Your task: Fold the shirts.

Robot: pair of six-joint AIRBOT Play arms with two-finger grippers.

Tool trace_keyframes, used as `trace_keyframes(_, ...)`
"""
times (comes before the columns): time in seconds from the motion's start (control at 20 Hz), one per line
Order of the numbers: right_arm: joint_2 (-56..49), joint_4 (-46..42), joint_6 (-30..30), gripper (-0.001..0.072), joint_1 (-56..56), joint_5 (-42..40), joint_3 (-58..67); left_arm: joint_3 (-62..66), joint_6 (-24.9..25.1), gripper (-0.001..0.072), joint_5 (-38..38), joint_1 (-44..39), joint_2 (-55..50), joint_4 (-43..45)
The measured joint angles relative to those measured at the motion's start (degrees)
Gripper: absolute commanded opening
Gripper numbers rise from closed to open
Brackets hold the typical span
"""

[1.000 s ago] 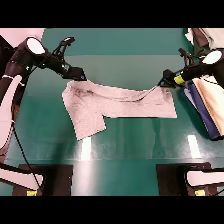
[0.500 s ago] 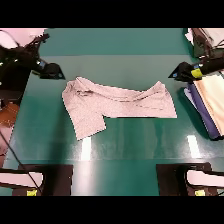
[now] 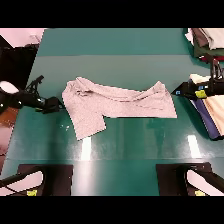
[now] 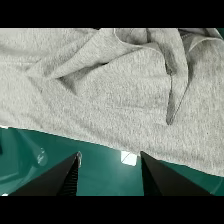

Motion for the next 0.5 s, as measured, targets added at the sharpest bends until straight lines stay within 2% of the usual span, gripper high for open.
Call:
trace_keyframes(0.45, 3.61, 0.02, -0.09, 0.043, -0.02, -0.76, -3.5, -6.25, 5.77, 0.0485, 11.98, 0.24, -4.04, -15.02)
trace_keyframes(0.5, 3.65, 0.02, -0.11, 0.043, -0.02, -0.68, -3.56, -6.34, 6.14, 0.0441, 12.59, 0.24, -4.2, -15.85)
